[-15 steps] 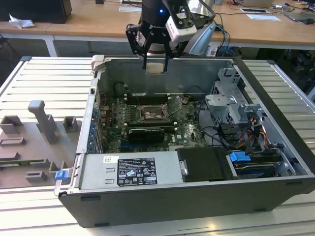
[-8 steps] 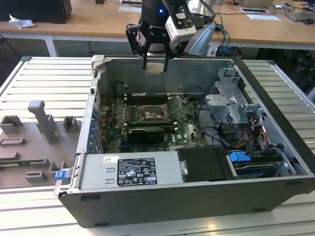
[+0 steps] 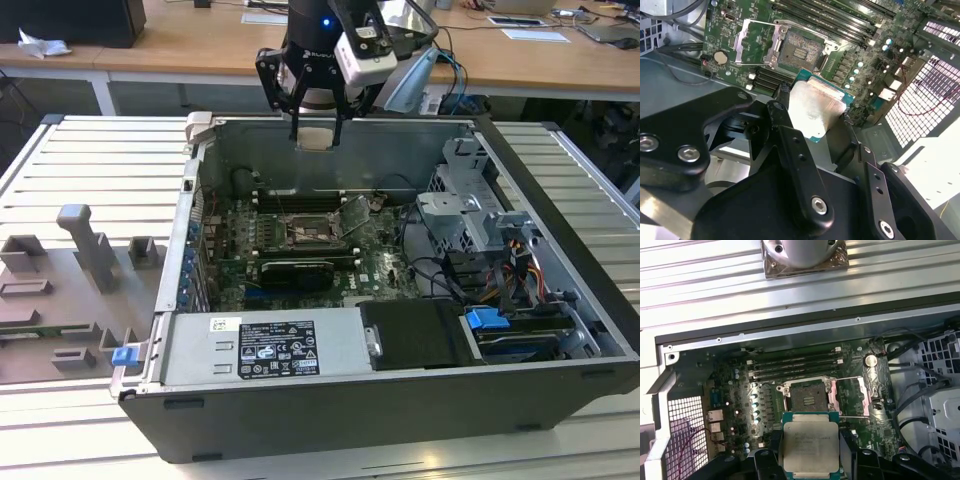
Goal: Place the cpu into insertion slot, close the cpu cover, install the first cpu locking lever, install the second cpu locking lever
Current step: 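Place the cpu into insertion slot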
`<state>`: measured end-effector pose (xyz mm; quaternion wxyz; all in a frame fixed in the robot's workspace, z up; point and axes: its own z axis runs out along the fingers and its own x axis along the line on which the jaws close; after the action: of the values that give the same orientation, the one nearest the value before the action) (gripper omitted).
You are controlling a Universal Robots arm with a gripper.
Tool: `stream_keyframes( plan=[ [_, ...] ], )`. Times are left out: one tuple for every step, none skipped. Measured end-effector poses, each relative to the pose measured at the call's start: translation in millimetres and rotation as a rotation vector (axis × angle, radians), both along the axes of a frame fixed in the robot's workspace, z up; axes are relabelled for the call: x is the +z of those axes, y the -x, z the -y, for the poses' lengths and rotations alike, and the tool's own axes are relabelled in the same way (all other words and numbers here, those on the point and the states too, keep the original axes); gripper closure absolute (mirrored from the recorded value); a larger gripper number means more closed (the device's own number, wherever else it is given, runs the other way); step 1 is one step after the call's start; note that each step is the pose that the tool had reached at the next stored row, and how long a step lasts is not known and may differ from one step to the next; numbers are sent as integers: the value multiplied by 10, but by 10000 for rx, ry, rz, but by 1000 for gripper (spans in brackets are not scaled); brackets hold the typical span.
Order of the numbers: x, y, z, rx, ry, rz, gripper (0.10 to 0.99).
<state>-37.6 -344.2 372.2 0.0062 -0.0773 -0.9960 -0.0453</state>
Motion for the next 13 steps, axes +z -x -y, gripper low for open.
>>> stream_keyframes(
  plan=[
    [0,0,0,-21,0,0,549],
    [0,0,0,-68,0,0,549],
    [0,0,0,-119,0,0,549],
    [0,0,0,-159,0,-1,549],
    [0,0,0,-228,0,0,549],
    [0,0,0,-274,0,0,549],
    [0,0,0,-313,0,-1,549],
    [0,0,0,-372,0,-1,549],
    [0,0,0,-410,0,0,549],
    [0,0,0,-452,0,0,549],
    [0,0,0,-493,0,0,549],
    [0,0,0,-539,0,0,549],
    [0,0,0,-577,0,0,549]
  ],
)
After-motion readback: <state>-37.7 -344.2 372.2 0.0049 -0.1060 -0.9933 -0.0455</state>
